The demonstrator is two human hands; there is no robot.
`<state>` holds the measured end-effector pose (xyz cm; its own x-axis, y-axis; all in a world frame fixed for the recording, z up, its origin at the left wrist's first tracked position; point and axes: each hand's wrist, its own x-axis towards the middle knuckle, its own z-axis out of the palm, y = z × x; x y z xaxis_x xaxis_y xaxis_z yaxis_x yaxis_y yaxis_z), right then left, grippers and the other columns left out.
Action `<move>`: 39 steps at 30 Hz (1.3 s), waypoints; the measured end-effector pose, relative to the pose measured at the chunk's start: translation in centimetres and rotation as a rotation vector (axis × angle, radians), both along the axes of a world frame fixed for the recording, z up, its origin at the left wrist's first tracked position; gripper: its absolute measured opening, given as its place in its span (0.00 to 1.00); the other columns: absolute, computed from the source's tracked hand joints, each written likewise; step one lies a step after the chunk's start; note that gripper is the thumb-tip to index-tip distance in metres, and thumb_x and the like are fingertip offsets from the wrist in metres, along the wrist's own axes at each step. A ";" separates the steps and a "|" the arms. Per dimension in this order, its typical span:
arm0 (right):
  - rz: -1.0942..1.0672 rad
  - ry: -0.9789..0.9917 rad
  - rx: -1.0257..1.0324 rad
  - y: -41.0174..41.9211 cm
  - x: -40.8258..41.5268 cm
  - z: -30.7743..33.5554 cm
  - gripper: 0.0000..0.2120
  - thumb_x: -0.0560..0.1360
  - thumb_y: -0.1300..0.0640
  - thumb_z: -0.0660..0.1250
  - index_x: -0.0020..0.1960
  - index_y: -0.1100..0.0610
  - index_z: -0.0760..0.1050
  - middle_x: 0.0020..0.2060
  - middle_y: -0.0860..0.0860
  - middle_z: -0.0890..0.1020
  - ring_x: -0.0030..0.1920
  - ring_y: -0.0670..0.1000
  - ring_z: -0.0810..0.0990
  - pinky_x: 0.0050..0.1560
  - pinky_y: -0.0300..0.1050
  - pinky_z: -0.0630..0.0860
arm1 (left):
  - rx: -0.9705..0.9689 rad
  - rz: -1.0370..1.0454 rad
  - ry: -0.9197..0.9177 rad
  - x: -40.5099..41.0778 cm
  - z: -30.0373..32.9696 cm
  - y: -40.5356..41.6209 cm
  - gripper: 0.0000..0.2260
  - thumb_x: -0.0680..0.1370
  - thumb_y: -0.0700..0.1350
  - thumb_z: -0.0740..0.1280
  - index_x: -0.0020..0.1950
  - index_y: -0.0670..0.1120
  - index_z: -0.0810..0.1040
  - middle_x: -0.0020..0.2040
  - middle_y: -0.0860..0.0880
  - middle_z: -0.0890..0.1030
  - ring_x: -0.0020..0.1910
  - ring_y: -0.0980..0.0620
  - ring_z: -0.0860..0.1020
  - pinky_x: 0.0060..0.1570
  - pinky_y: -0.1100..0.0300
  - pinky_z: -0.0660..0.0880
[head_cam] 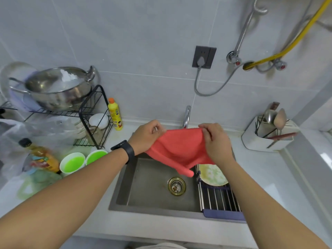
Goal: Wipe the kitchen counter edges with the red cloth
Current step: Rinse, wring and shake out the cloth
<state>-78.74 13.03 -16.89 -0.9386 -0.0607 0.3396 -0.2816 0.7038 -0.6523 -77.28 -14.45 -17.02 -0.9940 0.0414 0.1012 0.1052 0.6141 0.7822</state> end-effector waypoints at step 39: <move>-0.002 -0.015 0.587 6.5 -1.2 7.3 0.13 0.78 0.43 0.62 0.56 0.43 0.82 0.51 0.44 0.85 0.54 0.52 0.83 0.51 0.47 0.78 | 0.172 -0.039 -0.034 -0.7 0.0 11.9 0.06 0.74 0.41 0.69 0.46 0.53 0.76 0.37 0.55 0.79 0.34 0.58 0.76 0.37 0.59 0.74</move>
<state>-79.97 19.51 -9.63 -0.9434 -0.2325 0.2366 -0.2733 0.9490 -0.1574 -78.00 -2.58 -17.02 -0.9950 0.0647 0.0760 0.0975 0.4667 0.8790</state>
